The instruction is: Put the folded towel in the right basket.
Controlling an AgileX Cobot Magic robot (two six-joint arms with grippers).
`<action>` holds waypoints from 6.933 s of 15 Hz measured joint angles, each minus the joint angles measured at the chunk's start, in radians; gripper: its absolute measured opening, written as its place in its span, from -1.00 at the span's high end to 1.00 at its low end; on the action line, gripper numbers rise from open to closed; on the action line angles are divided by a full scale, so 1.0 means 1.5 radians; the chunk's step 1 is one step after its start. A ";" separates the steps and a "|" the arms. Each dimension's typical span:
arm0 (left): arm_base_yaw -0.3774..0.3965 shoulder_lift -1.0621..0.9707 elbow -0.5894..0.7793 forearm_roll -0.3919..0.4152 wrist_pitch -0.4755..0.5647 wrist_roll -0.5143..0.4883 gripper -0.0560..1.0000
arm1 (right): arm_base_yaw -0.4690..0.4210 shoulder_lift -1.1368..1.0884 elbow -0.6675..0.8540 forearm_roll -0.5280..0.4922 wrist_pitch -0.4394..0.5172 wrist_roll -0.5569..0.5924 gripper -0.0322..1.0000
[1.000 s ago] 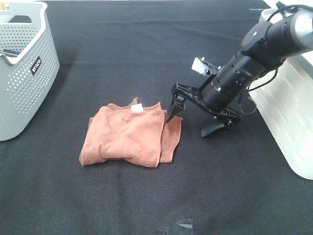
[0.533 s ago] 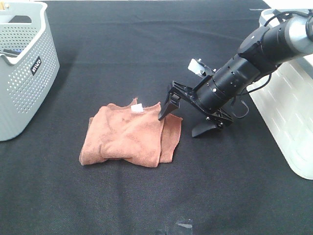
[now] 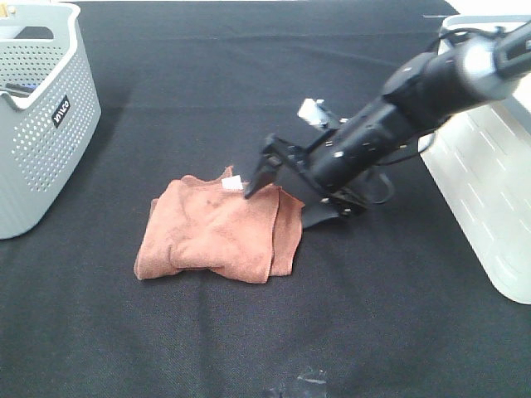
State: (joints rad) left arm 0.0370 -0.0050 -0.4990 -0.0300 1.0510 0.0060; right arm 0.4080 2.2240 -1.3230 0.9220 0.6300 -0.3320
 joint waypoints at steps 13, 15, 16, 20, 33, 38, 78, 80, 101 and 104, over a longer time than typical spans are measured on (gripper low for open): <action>0.000 0.000 0.000 0.000 0.000 0.000 -0.98 | 0.122 0.041 -0.052 0.011 -0.081 0.000 0.63; 0.000 0.000 0.000 0.000 0.000 0.000 -0.98 | 0.122 0.036 -0.059 -0.008 -0.051 0.000 0.63; 0.000 0.000 0.000 0.000 0.000 0.000 -0.98 | 0.122 0.031 -0.064 -0.020 -0.035 0.000 0.63; 0.000 0.000 0.000 0.000 0.000 0.000 -0.98 | 0.105 -0.082 -0.172 -0.080 0.152 0.007 0.63; 0.000 0.000 0.000 0.000 0.000 0.000 -0.98 | -0.343 -0.435 -0.320 -0.293 0.393 0.104 0.63; 0.000 0.000 0.000 0.000 0.000 0.000 -0.98 | -0.491 -0.411 -0.322 -0.362 0.393 0.053 0.63; 0.000 0.000 0.000 0.000 0.000 0.000 -0.98 | -0.360 -0.634 -0.029 -0.585 0.332 0.177 -0.94; 0.000 0.000 0.000 0.000 0.000 0.000 -0.98 | -0.360 -0.761 0.095 -0.563 0.290 0.161 -0.94; 0.000 0.000 0.000 0.000 0.000 0.000 -0.98 | -0.309 -1.485 0.569 -0.551 0.331 0.109 -0.91; 0.000 0.000 0.000 0.000 0.000 0.000 -0.98 | -0.309 -1.485 0.575 -0.565 0.326 0.129 -0.90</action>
State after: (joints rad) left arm 0.0370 -0.0050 -0.4990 -0.0300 1.0510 0.0060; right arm -0.0560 -0.0030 -0.4600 0.0740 1.1190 -0.1390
